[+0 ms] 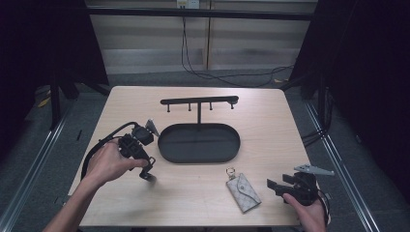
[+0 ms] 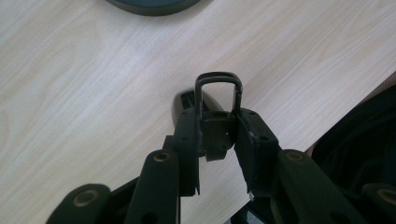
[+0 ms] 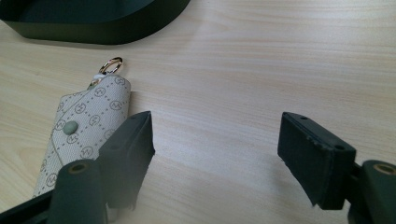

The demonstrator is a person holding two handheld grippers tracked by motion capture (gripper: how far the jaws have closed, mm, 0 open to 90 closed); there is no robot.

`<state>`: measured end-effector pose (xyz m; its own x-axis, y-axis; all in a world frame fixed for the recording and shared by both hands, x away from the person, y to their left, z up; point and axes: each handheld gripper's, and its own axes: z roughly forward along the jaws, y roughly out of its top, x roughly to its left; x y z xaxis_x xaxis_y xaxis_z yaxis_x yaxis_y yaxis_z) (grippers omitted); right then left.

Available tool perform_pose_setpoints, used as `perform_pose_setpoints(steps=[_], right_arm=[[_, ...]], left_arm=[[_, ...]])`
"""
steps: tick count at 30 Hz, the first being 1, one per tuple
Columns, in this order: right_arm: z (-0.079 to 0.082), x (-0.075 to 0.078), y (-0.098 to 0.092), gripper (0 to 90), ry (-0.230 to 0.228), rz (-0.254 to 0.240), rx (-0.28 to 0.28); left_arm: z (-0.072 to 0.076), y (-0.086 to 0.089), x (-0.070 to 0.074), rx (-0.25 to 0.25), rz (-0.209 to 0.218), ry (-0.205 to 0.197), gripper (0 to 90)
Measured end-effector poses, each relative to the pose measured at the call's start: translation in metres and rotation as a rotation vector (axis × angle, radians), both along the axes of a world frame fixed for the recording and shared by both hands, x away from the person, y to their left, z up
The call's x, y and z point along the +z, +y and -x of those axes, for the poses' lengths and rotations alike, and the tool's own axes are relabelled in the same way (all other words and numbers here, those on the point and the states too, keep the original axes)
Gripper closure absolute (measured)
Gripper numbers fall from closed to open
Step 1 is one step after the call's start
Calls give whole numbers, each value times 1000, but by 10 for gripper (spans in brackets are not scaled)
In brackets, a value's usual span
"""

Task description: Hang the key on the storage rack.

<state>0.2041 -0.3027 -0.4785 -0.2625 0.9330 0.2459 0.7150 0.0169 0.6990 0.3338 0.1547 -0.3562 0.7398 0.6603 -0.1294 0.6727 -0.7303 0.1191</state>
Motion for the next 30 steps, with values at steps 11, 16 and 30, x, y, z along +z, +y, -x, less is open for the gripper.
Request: perform_pose_setpoints(steps=[11,16,30], right_arm=[[0,0,0,267,1,-1,-1],[0,0,0,267,4,-2,3],[0,0,0,267,5,-4,4]], left_arm=[[-10,-1,26,28,8,-26,708],[-14,1,31,35,6,-24,708],[-25,-4,50,28,3,-12,707]])
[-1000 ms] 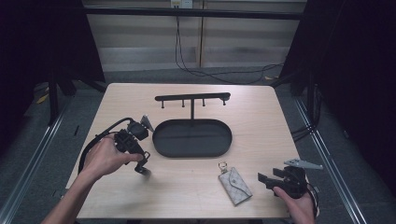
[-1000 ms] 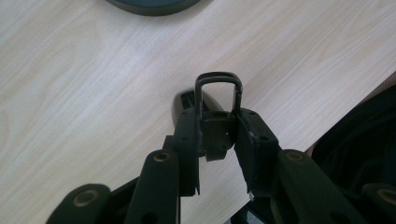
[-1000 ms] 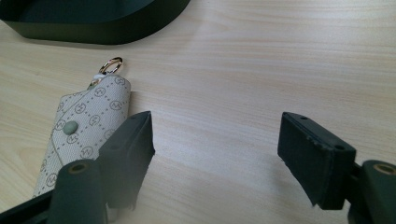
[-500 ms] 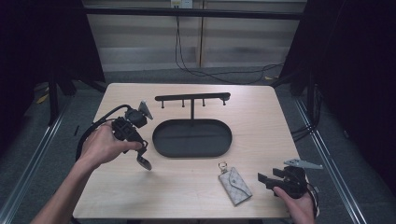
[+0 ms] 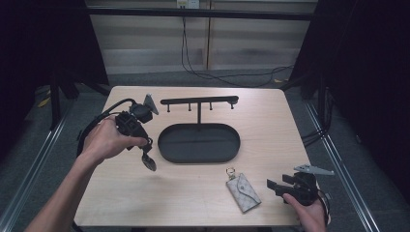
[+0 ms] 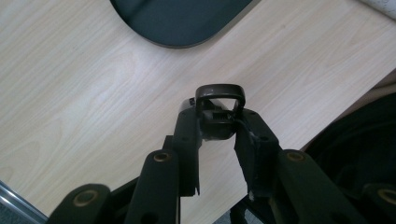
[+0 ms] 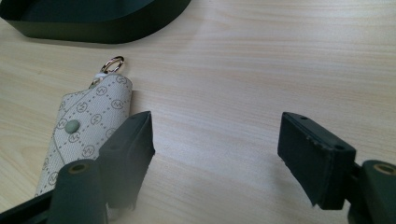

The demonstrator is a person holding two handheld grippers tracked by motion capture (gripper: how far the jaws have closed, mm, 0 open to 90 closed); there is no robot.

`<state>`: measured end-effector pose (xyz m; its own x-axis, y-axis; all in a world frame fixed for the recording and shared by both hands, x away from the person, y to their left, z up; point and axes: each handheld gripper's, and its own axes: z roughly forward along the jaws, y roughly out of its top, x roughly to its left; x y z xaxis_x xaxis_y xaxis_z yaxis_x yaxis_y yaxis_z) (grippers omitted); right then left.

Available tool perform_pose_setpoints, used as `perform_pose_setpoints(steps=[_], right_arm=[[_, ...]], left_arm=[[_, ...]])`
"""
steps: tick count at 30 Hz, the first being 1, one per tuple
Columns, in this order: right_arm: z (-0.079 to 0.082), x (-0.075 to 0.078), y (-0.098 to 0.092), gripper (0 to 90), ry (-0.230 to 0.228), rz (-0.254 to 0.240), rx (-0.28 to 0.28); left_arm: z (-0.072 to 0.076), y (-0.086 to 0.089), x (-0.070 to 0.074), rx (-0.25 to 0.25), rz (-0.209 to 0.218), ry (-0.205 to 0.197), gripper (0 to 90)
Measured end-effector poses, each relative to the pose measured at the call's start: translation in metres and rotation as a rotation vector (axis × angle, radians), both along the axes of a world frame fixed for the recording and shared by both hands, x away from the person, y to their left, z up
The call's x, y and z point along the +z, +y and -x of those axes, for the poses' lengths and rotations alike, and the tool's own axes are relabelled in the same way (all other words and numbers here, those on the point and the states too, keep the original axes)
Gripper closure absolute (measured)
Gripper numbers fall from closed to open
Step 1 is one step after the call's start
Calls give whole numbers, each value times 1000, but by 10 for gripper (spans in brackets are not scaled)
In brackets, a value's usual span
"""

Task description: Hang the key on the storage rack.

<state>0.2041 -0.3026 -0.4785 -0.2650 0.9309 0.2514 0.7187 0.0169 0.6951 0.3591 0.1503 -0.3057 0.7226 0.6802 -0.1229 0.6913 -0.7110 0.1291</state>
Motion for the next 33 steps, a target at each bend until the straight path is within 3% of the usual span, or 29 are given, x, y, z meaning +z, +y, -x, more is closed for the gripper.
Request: perform_pose_setpoints(steps=[8,11,33], right_arm=[[0,0,0,267,-2,-1,0],[0,0,-1,267,-2,-1,-1],[0,0,-1,266,-4,-2,-1]], left_arm=[[-9,-9,11,3,-12,-1,707],[-15,-11,14,31,-25,-6,708],[-51,-36,28,71,-9,-20,708]])
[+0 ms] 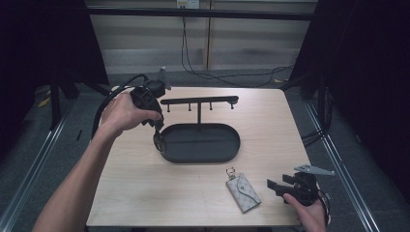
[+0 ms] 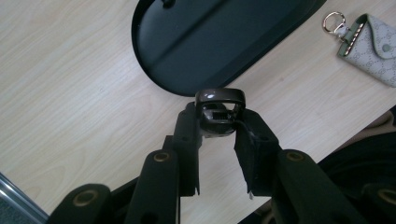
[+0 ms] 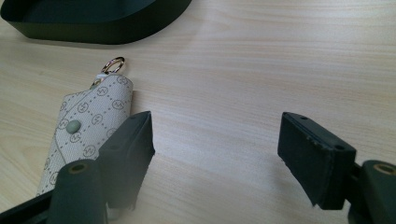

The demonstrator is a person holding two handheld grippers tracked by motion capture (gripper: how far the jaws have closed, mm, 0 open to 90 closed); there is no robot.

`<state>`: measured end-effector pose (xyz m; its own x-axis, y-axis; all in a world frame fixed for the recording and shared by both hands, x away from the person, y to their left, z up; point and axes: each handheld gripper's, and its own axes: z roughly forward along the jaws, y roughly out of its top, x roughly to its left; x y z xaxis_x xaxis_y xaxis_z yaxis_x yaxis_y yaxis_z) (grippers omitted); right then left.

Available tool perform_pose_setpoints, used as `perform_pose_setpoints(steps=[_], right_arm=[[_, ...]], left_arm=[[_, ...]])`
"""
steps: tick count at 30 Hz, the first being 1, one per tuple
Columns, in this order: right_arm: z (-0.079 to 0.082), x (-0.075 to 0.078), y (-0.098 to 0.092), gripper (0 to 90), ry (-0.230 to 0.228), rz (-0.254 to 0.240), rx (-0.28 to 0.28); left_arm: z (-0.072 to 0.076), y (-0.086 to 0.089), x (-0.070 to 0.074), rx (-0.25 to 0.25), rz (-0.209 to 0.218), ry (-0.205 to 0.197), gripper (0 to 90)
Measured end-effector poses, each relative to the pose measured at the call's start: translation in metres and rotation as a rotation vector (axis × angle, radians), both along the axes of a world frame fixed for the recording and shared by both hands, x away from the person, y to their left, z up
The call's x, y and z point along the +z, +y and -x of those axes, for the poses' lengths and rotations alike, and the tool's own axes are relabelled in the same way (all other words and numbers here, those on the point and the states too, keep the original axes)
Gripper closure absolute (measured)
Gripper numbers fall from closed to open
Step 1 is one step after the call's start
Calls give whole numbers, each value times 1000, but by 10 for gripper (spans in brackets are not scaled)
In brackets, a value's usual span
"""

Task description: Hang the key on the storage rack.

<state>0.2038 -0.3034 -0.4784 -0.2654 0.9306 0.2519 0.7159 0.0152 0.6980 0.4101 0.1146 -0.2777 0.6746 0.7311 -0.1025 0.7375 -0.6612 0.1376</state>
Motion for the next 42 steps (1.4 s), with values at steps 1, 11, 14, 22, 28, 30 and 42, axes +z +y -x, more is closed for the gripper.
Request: perform_pose_setpoints(steps=[1,11,14,22,28,30,42], right_arm=[[0,0,0,266,2,0,1],[0,0,0,266,0,-5,6],[0,0,0,266,2,-8,7],[0,0,0,266,3,-12,9],[-1,0,0,266,6,-10,13],[0,0,0,266,3,-10,14],[-1,0,0,266,6,-12,17]], left_arm=[[-2,-1,-1,1,5,9,708],[-25,-7,-15,25,-1,36,708],[-33,-8,-19,57,0,23,708],[-43,-16,-24,71,3,42,708],[-48,-21,-21,100,-26,19,708],[-50,-23,-21,100,-32,21,708],[-58,-27,-32,155,-46,11,708]])
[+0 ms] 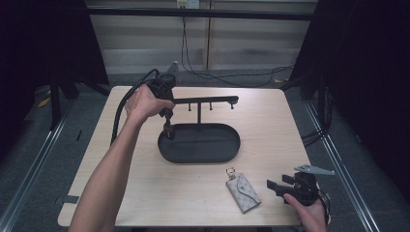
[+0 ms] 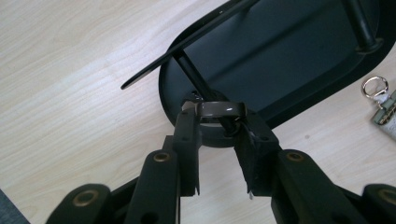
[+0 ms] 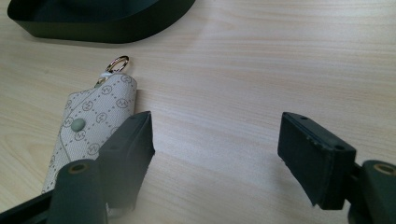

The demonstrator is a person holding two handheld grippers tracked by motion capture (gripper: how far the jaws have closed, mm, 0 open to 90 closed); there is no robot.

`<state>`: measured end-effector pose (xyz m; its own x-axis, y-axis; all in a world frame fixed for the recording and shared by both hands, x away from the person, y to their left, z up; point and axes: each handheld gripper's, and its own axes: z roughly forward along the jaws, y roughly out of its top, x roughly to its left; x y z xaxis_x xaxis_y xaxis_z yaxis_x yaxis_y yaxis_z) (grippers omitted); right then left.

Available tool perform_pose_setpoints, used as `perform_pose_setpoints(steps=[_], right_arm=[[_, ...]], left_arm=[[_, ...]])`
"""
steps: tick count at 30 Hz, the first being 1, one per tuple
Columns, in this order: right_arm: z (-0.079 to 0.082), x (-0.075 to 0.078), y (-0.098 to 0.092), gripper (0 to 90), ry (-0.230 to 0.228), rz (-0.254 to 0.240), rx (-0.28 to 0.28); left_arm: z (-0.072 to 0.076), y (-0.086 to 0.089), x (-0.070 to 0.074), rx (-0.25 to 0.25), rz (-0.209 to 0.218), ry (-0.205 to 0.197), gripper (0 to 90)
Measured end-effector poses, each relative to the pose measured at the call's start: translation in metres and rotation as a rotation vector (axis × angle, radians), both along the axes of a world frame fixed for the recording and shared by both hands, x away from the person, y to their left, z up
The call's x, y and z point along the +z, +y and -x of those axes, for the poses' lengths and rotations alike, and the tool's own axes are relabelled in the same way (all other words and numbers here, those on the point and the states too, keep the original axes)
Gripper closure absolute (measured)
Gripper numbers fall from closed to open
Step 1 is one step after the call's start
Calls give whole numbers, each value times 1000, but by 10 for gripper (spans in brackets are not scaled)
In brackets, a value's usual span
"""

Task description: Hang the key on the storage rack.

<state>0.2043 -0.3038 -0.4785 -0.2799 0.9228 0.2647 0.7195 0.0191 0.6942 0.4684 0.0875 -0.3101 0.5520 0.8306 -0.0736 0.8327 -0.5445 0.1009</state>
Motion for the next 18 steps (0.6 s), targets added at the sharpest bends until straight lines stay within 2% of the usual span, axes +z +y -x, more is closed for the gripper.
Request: perform_pose_setpoints(steps=[9,14,16,18], right_arm=[[1,0,0,266,-1,-1,0],[0,0,0,266,2,-2,2],[0,0,1,266,3,-2,0],[0,0,1,266,1,-1,2]], left_arm=[[-1,-2,-2,2,-4,-22,707],[-1,0,-3,1,-5,-14,700],[0,1,-4,4,10,5,675],[1,2,-4,8,11,6,656]])
